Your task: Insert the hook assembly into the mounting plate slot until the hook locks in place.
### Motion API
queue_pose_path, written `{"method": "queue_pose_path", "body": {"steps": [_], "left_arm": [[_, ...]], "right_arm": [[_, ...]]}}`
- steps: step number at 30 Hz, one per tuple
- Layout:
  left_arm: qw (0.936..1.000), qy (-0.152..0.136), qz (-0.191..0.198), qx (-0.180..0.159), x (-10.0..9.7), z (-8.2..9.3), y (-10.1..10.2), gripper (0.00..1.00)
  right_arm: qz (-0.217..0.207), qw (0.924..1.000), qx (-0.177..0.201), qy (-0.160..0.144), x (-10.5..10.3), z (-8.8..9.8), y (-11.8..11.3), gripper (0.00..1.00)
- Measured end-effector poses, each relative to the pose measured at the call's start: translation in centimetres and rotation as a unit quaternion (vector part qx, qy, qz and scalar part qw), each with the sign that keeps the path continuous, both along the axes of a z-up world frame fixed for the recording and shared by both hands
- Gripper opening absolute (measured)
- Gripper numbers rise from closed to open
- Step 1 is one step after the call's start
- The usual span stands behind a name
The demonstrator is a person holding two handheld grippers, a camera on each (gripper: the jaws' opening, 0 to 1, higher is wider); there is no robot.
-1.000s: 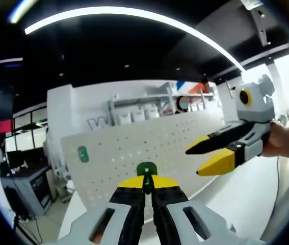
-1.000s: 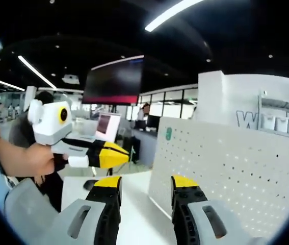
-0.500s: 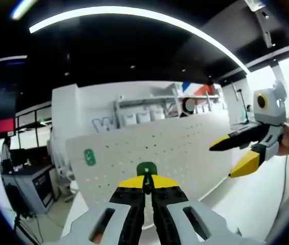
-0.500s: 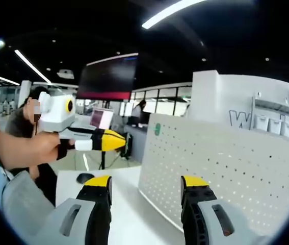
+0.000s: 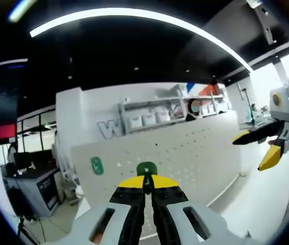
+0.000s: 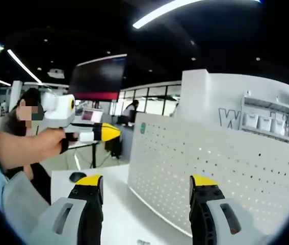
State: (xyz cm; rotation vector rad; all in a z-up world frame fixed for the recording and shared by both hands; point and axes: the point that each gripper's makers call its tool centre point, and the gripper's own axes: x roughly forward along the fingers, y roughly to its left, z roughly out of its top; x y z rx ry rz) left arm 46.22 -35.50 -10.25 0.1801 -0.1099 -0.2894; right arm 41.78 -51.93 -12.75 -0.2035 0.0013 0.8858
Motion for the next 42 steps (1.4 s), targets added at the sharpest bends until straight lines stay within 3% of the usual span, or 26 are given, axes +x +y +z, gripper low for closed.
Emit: {"method": "queue_pose_path", "body": {"steps": [4, 18, 42], "left_arm": [[1.0, -0.007, 0.002, -0.004, 0.7, 0.7, -0.1, 0.03], [0.9989, -0.036, 0.024, -0.018, 3.6, 2.5, 0.6, 0.03], [0.9952, -0.069, 0.063, -0.028, 8.7, 2.3, 2.1, 0.03]], "right_arm": [[-0.013, 0.9999, -0.001, -0.004, 0.3, 0.1, -0.6, 0.76], [-0.034, 0.9992, -0.004, -0.02, 0.3, 1.4, -2.9, 0.83], [-0.052, 0.9982, -0.002, -0.029, 1.1, 2.6, -4.1, 0.85]]}}
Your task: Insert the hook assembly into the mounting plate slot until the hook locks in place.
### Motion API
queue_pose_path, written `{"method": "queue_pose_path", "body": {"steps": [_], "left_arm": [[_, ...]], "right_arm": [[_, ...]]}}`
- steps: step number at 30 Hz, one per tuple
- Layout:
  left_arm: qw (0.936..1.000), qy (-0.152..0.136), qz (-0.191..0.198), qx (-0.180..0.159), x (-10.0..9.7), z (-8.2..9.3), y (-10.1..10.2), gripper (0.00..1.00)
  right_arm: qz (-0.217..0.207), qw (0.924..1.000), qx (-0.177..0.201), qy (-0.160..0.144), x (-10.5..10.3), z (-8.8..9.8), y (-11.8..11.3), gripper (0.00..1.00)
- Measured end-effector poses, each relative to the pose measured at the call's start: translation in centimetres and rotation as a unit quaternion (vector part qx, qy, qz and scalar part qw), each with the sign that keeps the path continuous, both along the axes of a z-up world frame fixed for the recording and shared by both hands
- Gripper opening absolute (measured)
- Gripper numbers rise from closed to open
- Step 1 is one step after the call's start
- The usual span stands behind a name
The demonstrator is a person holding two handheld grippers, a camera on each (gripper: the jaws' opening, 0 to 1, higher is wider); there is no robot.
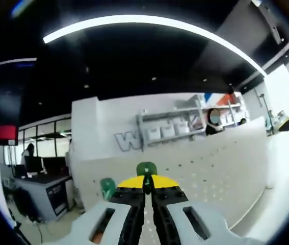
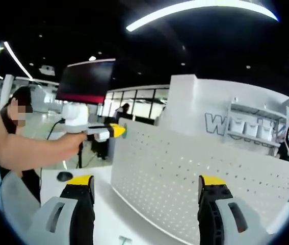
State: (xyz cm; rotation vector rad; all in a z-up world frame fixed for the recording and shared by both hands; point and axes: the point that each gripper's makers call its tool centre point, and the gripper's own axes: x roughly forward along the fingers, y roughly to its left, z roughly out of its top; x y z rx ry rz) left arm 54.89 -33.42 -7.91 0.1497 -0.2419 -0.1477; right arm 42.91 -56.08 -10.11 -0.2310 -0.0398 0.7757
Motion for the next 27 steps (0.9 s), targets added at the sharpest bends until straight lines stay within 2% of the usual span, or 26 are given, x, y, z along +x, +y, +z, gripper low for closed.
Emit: {"method": "queue_pose_path", "body": {"steps": [17, 27], "left_arm": [[0.9997, 0.001, 0.022, -0.012, 2.4, -0.9, 0.8, 0.03], [0.9994, 0.0, 0.03, -0.019, 3.0, -1.0, 0.9, 0.03]], "right_arm": [[-0.007, 1.0, 0.0, 0.002, 0.5, 0.1, -0.4, 0.85], [-0.011, 0.9999, 0.003, -0.001, 0.6, 0.3, -0.9, 0.84]]}}
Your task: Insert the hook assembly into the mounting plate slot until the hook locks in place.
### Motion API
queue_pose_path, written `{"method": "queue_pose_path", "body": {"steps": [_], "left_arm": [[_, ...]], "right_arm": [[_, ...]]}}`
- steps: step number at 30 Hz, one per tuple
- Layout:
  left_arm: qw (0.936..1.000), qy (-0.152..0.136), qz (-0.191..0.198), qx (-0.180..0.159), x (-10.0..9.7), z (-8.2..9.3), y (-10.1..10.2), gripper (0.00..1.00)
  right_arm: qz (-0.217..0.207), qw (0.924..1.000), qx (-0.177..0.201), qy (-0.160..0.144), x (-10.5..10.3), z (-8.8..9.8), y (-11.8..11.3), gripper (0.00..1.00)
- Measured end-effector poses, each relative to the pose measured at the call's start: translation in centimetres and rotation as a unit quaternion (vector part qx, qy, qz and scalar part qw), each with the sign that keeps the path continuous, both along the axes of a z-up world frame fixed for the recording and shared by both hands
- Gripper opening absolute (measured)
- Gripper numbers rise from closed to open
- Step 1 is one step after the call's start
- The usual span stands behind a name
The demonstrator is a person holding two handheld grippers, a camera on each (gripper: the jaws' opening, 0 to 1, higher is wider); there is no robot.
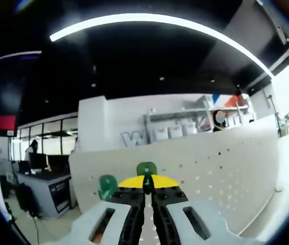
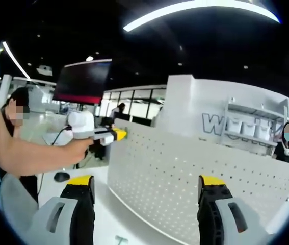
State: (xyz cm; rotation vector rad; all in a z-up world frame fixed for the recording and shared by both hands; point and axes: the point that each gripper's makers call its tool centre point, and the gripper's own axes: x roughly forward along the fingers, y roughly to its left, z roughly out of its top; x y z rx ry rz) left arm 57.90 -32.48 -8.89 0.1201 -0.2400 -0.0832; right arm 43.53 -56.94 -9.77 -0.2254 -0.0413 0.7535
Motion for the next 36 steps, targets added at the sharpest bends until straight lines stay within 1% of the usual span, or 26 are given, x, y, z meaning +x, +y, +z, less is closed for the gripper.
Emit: {"method": "queue_pose_path", "body": {"steps": [12, 17, 31, 36], "left_arm": [[1.0, 0.003, 0.006, -0.005, 0.2, -0.2, 0.2, 0.03], [0.9999, 0.008, 0.006, -0.001, 0.4, -0.4, 0.1, 0.03], [0.9999, 0.008, 0.01, 0.005, 0.9, -0.8, 0.2, 0.03], [0.9999, 0.005, 0.014, 0.002, 1.1, -0.8, 0.3, 0.03]], "right_arm": [[-0.003, 1.0, -0.002, -0.001, 0.2, 0.1, -0.3, 0.84], [-0.004, 1.0, -0.001, -0.003, 0.2, 0.2, -0.4, 0.84], [-0.01, 0.9999, -0.003, -0.001, 0.4, 0.0, -0.9, 0.85], [-0.01, 0.9999, -0.002, -0.001, 0.4, 0.1, -1.0, 0.84]]}}
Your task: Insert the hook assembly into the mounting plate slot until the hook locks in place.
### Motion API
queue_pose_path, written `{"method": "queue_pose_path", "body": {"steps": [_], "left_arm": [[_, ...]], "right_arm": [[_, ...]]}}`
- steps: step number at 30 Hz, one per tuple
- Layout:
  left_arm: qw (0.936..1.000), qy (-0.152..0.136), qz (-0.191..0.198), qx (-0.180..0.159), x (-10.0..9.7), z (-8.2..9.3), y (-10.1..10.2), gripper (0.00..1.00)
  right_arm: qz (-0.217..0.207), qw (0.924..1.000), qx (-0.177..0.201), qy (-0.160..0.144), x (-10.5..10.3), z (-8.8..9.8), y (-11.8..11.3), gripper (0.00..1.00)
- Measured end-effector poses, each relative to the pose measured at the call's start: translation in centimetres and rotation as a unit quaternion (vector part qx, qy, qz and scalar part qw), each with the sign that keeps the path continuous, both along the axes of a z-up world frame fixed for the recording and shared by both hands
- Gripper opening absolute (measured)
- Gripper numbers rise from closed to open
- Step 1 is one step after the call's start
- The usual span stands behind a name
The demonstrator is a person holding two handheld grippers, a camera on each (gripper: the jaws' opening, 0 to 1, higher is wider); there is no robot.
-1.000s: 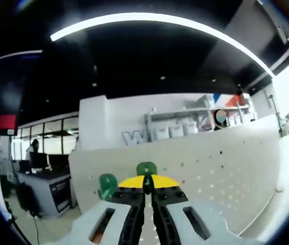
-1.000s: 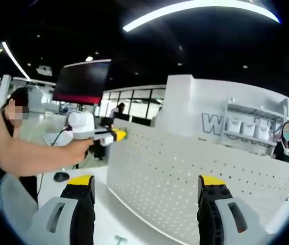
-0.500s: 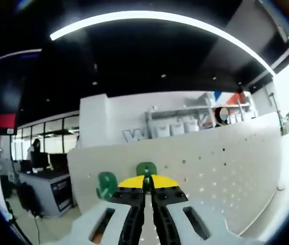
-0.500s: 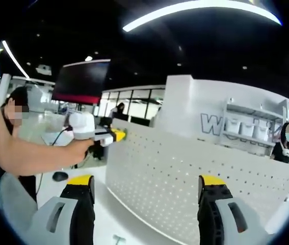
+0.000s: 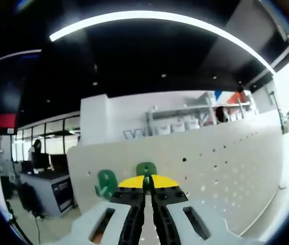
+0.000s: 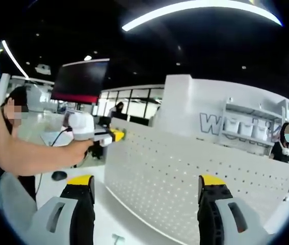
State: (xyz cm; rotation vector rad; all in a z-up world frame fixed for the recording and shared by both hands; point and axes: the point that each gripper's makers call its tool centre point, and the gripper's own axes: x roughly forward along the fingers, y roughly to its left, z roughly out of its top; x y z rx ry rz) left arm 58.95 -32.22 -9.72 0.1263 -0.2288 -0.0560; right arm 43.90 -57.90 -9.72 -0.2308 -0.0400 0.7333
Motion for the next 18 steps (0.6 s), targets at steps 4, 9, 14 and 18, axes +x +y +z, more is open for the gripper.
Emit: {"method": "queue_pose_path", "body": {"steps": [4, 9, 14, 18], "left_arm": [[1.0, -0.002, 0.005, 0.008, 0.29, -0.04, 0.05, 0.03], [0.9999, -0.004, 0.004, 0.012, 0.4, -0.02, 0.03, 0.03], [0.9994, -0.006, 0.007, 0.033, 0.39, 0.02, -0.04, 0.03], [0.999, -0.005, 0.011, 0.043, 0.36, 0.02, -0.1, 0.03]], "right_arm": [[-0.002, 1.0, 0.001, 0.001, -0.02, -0.01, -0.16, 0.84], [-0.004, 1.0, 0.004, 0.001, 0.0, 0.03, -0.35, 0.84], [-0.005, 0.9999, 0.009, 0.001, 0.09, 0.09, -0.51, 0.83], [-0.003, 0.9999, 0.013, 0.006, 0.05, -0.12, -0.38, 0.83]]}}
